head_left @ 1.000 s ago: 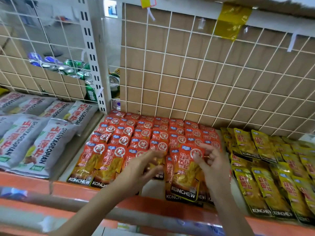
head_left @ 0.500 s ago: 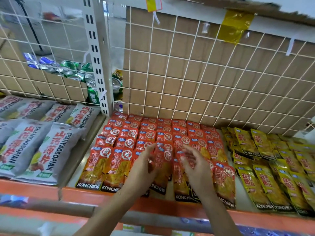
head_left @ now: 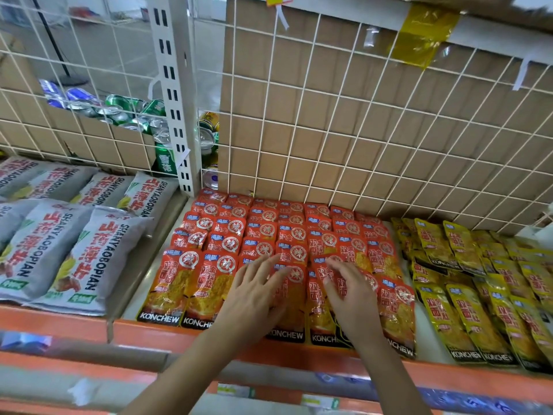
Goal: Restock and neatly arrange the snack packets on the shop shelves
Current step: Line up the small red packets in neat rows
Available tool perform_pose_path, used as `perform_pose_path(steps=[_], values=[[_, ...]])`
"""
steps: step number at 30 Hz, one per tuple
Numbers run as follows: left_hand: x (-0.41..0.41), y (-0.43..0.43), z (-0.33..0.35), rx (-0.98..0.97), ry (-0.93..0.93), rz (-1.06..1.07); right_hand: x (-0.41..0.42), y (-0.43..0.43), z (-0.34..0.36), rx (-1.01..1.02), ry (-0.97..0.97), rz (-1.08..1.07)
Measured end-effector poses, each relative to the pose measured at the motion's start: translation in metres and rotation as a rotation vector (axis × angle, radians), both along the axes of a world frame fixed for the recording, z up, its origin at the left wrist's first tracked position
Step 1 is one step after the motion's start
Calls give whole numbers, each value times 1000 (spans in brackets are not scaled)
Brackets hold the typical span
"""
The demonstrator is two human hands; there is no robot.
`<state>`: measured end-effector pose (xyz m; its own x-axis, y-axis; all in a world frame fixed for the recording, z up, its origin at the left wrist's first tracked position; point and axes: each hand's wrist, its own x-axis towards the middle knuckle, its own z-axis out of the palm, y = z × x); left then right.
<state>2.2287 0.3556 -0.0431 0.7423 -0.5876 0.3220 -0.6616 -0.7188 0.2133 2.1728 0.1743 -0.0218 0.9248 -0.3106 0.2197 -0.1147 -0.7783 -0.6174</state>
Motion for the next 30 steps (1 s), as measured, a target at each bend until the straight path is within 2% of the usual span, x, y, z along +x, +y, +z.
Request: perform_pose_path(steps=[3, 7, 18, 22, 30], values=[[5, 2, -6, 169, 13, -72, 2, -1, 0, -54, 35, 18], [6, 2, -10, 268, 39, -85, 10, -2, 2, -109, 70, 33], [8, 16, -10, 300, 49, -156, 66, 0, 11, -202, 346, 383], [10, 16, -13, 213, 157, -184, 68, -4, 8, -172, 299, 390], [11, 16, -13, 317, 125, -161, 66, -6, 5, -157, 255, 398]])
